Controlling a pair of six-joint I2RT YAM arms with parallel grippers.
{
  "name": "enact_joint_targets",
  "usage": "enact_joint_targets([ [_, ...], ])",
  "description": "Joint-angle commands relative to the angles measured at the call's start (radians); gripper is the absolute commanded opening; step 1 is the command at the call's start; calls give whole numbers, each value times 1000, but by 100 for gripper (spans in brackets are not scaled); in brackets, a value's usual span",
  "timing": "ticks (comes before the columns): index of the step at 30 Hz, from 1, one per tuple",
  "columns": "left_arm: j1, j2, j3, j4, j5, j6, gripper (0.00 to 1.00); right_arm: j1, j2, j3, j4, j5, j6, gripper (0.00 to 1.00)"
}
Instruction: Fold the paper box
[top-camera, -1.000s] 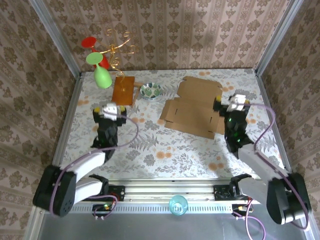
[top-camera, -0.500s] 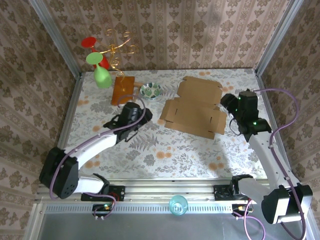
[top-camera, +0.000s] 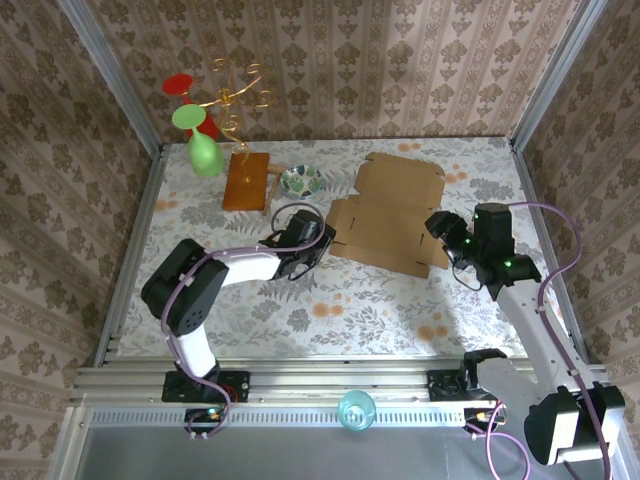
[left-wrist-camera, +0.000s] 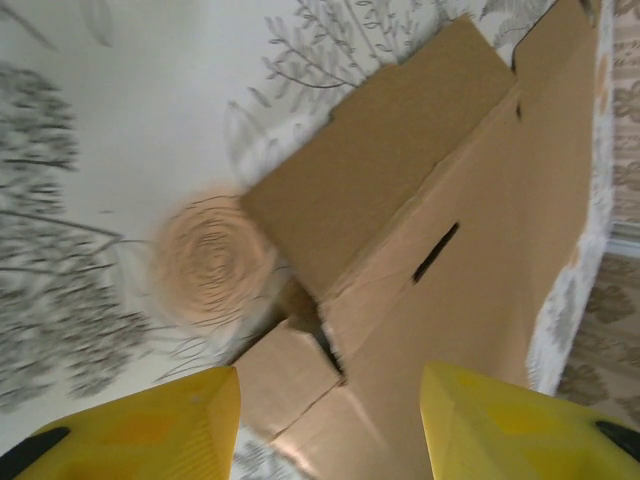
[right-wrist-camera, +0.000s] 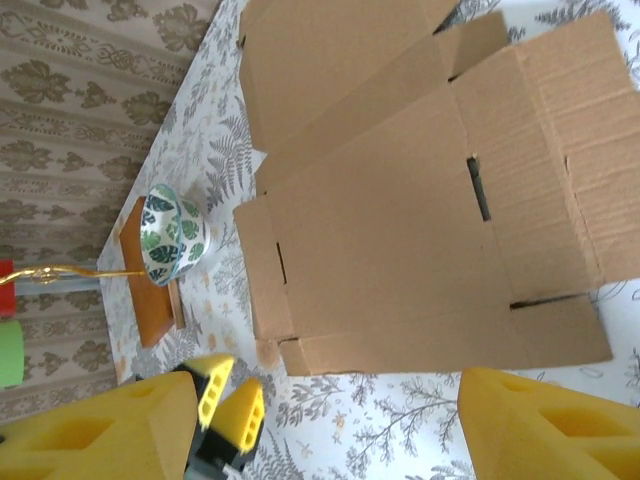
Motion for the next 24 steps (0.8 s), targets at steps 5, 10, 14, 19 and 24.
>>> enact_joint_targets([
  [5, 7, 89, 62, 99, 0, -132, 51, 6, -38, -38, -4, -73, 50, 71],
  [10, 14, 134, 89, 98, -16, -155, 49, 6, -36, -47, 0, -90, 56, 71],
  [14, 20, 154, 85, 112, -34, -177, 44, 6, -37, -62, 9, -101, 71, 71],
  [19, 31, 191, 85, 170, -47, -184, 36, 6, -37, -88, 22, -116, 101, 70],
  [24, 35, 225, 89, 261, -52, -183, 17, 10, -57, -168, 70, -132, 176, 71],
])
